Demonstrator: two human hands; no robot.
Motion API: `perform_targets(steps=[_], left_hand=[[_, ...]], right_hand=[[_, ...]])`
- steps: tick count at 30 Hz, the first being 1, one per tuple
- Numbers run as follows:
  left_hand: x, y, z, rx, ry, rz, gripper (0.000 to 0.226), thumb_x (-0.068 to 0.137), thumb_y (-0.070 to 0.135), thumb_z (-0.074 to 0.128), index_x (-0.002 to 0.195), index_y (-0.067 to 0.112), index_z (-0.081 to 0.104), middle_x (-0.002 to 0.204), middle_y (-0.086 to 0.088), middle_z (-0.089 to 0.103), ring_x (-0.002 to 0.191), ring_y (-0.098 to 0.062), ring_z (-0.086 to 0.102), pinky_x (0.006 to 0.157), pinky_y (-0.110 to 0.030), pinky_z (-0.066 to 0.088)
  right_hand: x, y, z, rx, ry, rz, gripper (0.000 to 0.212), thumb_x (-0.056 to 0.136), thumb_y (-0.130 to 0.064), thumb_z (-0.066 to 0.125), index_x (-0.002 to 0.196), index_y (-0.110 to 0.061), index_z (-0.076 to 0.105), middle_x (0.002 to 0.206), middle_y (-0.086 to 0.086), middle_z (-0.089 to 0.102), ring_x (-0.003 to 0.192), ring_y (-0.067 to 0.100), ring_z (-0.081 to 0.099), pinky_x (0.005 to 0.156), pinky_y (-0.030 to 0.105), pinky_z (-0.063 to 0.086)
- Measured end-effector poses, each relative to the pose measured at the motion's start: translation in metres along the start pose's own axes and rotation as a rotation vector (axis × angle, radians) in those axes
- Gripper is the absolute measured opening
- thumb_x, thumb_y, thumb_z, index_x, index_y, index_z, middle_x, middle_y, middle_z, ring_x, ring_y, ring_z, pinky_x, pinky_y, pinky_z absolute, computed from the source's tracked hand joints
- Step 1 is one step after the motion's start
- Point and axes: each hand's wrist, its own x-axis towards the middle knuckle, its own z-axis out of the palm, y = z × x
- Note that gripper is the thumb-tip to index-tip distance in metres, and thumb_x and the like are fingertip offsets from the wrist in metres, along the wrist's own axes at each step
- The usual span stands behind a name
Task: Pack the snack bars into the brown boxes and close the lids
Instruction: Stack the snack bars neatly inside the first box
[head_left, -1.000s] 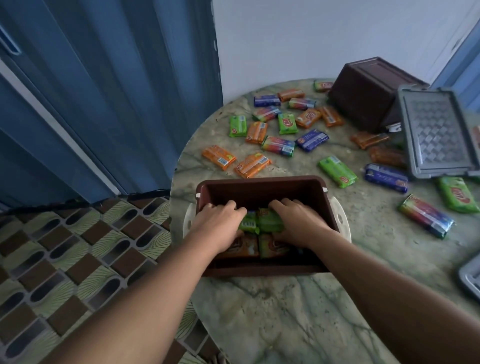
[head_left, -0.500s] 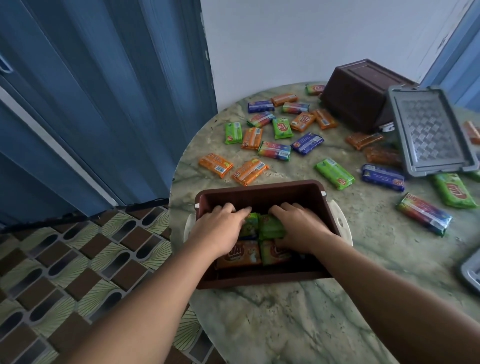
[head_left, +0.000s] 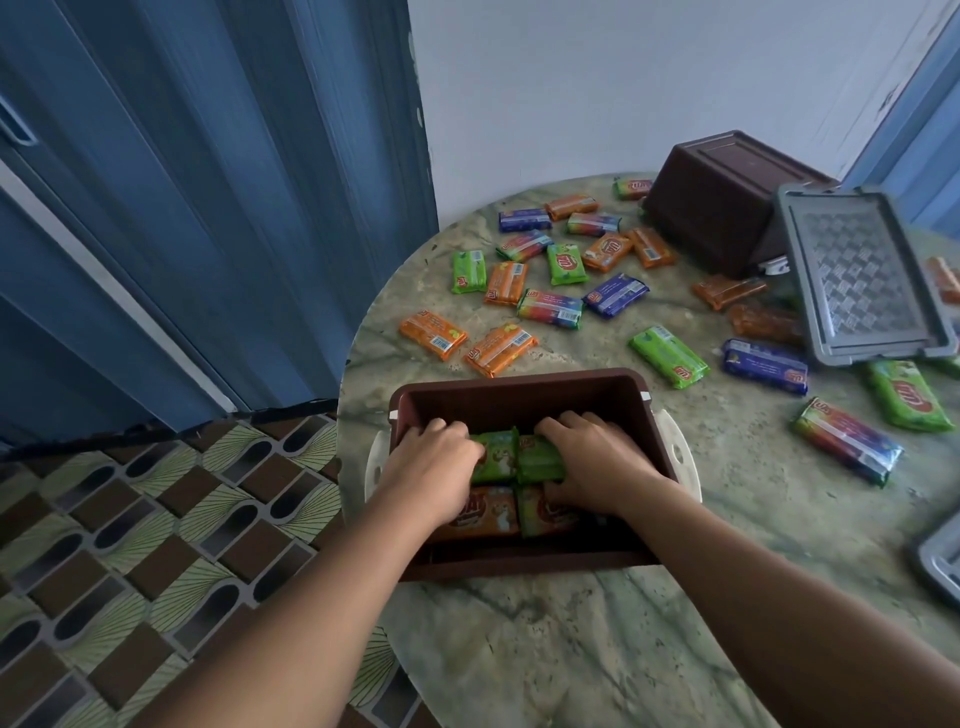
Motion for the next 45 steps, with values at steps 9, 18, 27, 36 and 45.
perform_targets(steps=[9,18,27,36,45], left_hand=[[0.001,0.0,0.001,-0.015,-0.016,-0.036,0.02,0.095,0.016,0.063,0.107,0.026,0.075,0.104,0.003,0.058,0.103,-0.023,0.053,0.086,-0.039,0.048],[-0.001,0.002,-0.004,-0.027,-0.023,-0.032,0.025,0.095,0.012,0.061,0.112,0.025,0.074,0.106,0.002,0.058,0.104,-0.023,0.055,0.086,-0.038,0.046],[-0.001,0.001,-0.005,-0.053,-0.036,-0.021,0.038,0.096,0.012,0.059,0.13,0.028,0.061,0.114,0.0,0.058,0.11,-0.025,0.056,0.092,-0.041,0.049],[0.001,-0.001,-0.002,-0.045,-0.068,-0.009,0.046,0.098,0.014,0.054,0.137,0.039,0.059,0.122,0.0,0.054,0.116,-0.026,0.051,0.098,-0.044,0.047],[0.001,-0.001,0.0,-0.047,-0.047,-0.009,0.043,0.098,0.015,0.058,0.134,0.038,0.062,0.121,0.001,0.054,0.114,-0.025,0.053,0.096,-0.042,0.048]], right_hand=[[-0.003,-0.004,-0.005,0.193,0.049,0.026,0.044,0.099,-0.064,0.038,0.124,-0.033,0.058,0.111,-0.003,0.061,0.098,0.025,0.065,0.08,0.043,0.056],[0.0,0.0,-0.009,0.446,0.137,0.114,0.029,0.107,-0.05,0.037,0.113,-0.03,0.057,0.104,0.001,0.067,0.096,0.028,0.064,0.081,0.045,0.054],[-0.002,-0.001,-0.008,0.315,0.136,0.09,0.019,0.107,-0.047,0.041,0.118,-0.031,0.043,0.089,0.004,0.069,0.078,0.032,0.065,0.069,0.047,0.056],[0.003,0.001,0.0,0.007,0.044,0.037,0.048,0.095,-0.062,0.054,0.134,-0.035,0.06,0.126,0.0,0.052,0.115,0.026,0.052,0.09,0.043,0.052],[0.002,-0.001,-0.006,-0.031,0.026,-0.059,0.057,0.084,-0.053,0.069,0.136,-0.035,0.056,0.131,-0.009,0.061,0.117,0.023,0.056,0.102,0.04,0.044]])
